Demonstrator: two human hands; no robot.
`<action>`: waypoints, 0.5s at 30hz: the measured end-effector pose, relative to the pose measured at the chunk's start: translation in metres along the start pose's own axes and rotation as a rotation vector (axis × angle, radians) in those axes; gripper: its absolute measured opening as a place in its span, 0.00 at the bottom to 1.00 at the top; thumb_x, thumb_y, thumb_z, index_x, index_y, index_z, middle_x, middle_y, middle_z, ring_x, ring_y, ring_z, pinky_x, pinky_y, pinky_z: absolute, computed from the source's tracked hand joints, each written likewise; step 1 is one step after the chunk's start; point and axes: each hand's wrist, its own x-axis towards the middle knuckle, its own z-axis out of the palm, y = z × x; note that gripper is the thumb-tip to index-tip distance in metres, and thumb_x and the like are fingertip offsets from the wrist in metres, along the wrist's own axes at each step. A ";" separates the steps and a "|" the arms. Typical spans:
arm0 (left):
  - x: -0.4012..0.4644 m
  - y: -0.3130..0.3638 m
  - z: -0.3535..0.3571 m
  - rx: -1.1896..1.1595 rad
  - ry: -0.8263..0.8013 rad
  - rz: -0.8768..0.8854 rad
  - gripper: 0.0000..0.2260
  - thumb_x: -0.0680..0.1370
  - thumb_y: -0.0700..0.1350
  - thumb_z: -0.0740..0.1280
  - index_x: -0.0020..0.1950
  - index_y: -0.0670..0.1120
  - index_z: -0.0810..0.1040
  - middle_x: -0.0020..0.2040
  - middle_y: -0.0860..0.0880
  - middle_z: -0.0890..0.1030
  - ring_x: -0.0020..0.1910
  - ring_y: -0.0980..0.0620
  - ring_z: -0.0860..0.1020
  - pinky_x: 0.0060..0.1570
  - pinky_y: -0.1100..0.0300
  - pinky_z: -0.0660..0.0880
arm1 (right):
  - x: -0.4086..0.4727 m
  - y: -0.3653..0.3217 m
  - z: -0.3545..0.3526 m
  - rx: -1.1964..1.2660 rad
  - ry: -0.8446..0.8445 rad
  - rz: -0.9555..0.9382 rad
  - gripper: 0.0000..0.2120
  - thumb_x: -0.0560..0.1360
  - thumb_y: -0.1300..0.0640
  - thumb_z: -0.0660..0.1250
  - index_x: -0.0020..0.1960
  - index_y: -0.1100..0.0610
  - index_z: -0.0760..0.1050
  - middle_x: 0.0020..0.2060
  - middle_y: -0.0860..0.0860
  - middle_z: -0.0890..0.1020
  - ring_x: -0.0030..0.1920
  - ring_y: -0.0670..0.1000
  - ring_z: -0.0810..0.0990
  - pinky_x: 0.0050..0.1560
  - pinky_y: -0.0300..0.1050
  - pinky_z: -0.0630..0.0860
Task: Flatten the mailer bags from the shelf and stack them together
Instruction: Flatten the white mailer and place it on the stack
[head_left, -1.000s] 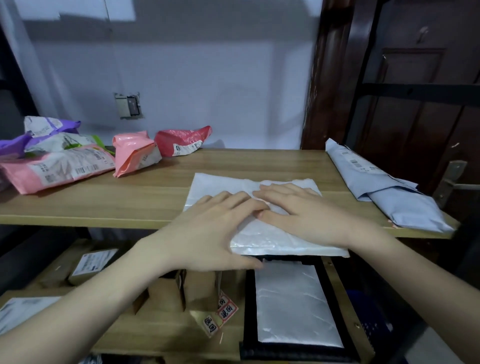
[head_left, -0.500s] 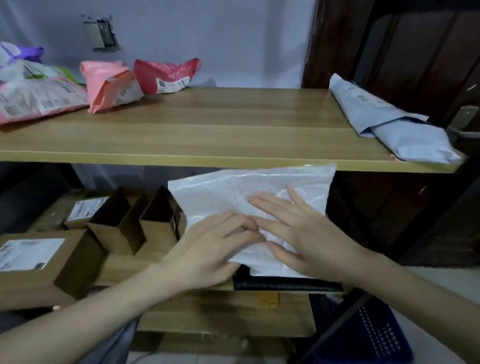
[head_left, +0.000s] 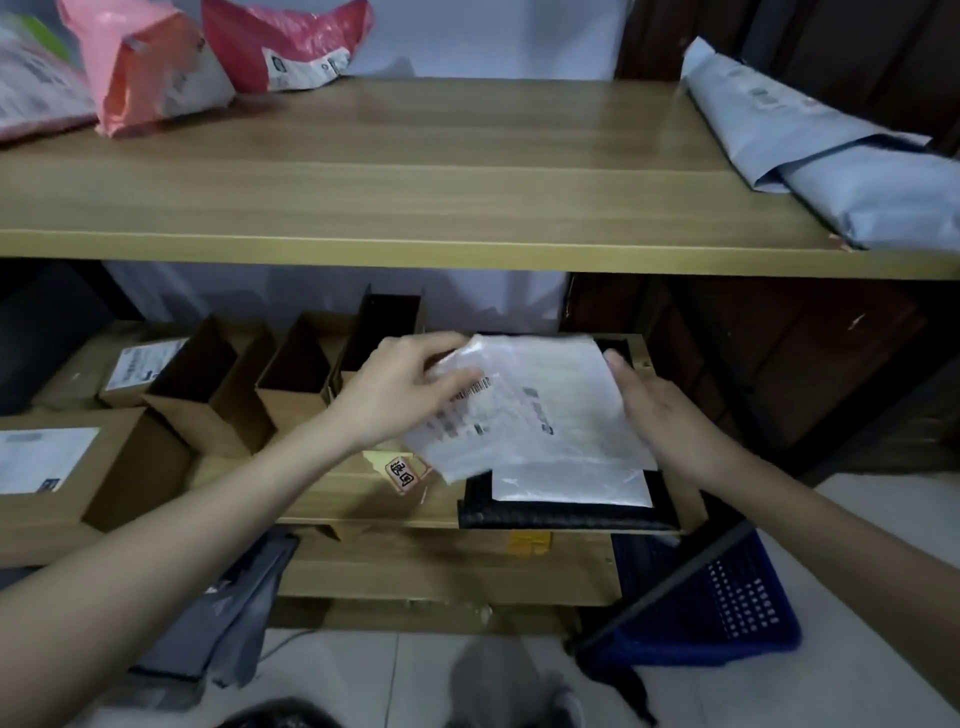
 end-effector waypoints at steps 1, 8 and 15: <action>0.004 -0.003 0.000 -0.069 -0.019 -0.070 0.03 0.76 0.47 0.68 0.48 0.50 0.79 0.42 0.51 0.83 0.43 0.51 0.82 0.45 0.50 0.77 | 0.004 0.005 -0.004 0.041 0.062 0.029 0.23 0.80 0.41 0.47 0.55 0.48 0.78 0.46 0.44 0.80 0.51 0.45 0.77 0.58 0.45 0.69; 0.006 -0.027 0.044 -0.595 -0.016 -0.434 0.04 0.80 0.39 0.62 0.49 0.46 0.76 0.48 0.44 0.82 0.47 0.44 0.81 0.49 0.48 0.77 | 0.028 0.048 -0.010 -0.060 0.205 0.285 0.29 0.77 0.48 0.60 0.74 0.52 0.55 0.67 0.51 0.68 0.58 0.52 0.71 0.46 0.42 0.68; 0.012 -0.035 0.113 -0.783 0.136 -0.731 0.04 0.79 0.40 0.63 0.53 0.45 0.72 0.49 0.45 0.79 0.50 0.46 0.77 0.56 0.49 0.74 | 0.027 0.086 0.026 0.204 0.152 0.329 0.40 0.73 0.63 0.68 0.75 0.48 0.47 0.53 0.44 0.71 0.52 0.53 0.76 0.43 0.49 0.78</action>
